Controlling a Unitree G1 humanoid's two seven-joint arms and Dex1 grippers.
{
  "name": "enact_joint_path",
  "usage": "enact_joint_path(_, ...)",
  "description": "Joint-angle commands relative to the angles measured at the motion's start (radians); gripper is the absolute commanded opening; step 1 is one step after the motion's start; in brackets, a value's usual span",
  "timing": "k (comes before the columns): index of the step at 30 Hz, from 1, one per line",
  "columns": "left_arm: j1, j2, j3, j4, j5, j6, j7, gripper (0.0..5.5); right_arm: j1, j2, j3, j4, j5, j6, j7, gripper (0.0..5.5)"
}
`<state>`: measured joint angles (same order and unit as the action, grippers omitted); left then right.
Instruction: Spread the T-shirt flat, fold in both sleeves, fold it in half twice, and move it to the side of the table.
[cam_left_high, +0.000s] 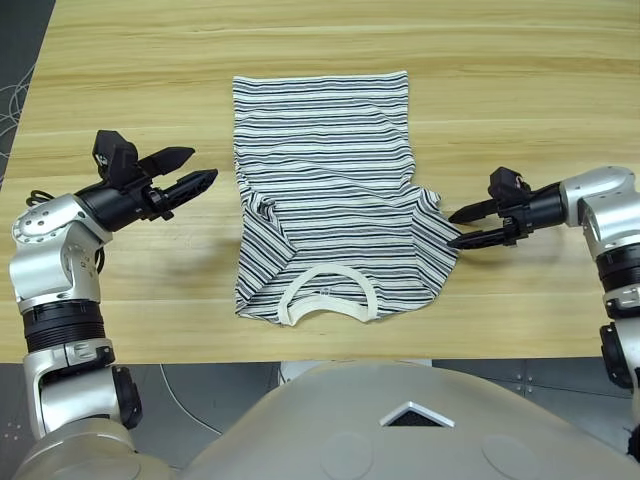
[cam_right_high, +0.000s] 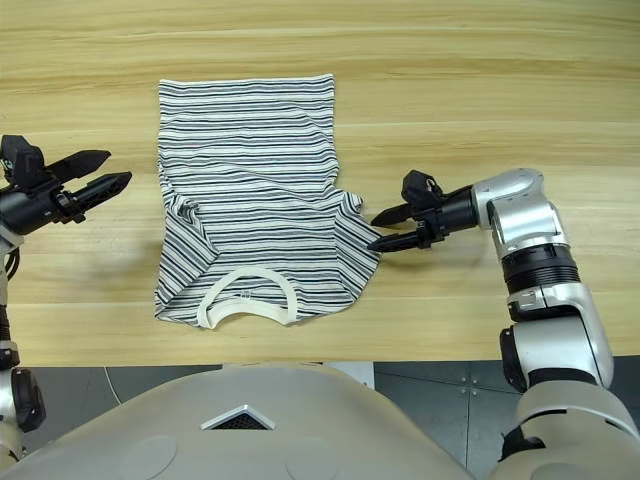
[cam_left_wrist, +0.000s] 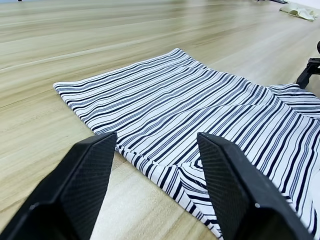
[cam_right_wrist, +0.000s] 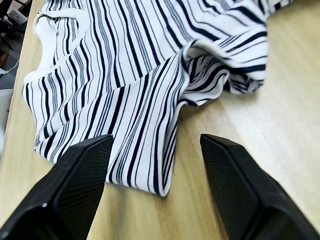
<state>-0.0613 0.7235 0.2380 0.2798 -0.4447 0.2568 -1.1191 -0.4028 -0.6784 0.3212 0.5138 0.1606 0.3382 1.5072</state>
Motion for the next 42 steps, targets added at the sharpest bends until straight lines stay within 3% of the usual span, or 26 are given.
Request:
enact_joint_path(1,-0.020,0.004,-0.007,0.022,0.020,-0.019,0.003,3.04,0.026,0.003,0.043,0.033,-0.062,0.010,-0.028,2.61)
enact_joint_path(3,-0.025,0.006,-0.008,0.029,0.021,-0.024,0.000,3.04,0.023,-0.001,0.050,0.029,-0.063,0.008,-0.023,2.00)
enact_joint_path(13,-0.024,0.012,-0.003,0.045,0.024,-0.040,-0.008,3.04,0.052,-0.033,0.068,-0.049,-0.048,0.032,0.021,0.14)
enact_joint_path(24,-0.040,0.002,-0.012,0.070,0.030,-0.057,-0.012,3.04,0.015,-0.034,0.035,-0.058,-0.056,0.000,-0.031,0.14)
enact_joint_path(36,-0.065,-0.007,-0.031,0.101,0.032,-0.088,-0.023,3.04,0.049,-0.080,0.014,-0.300,-0.038,0.032,-0.027,0.14)
enact_joint_path(42,-0.073,-0.025,-0.046,0.118,0.035,-0.106,-0.022,3.04,0.025,-0.046,0.029,-0.386,-0.024,0.064,-0.034,0.14)
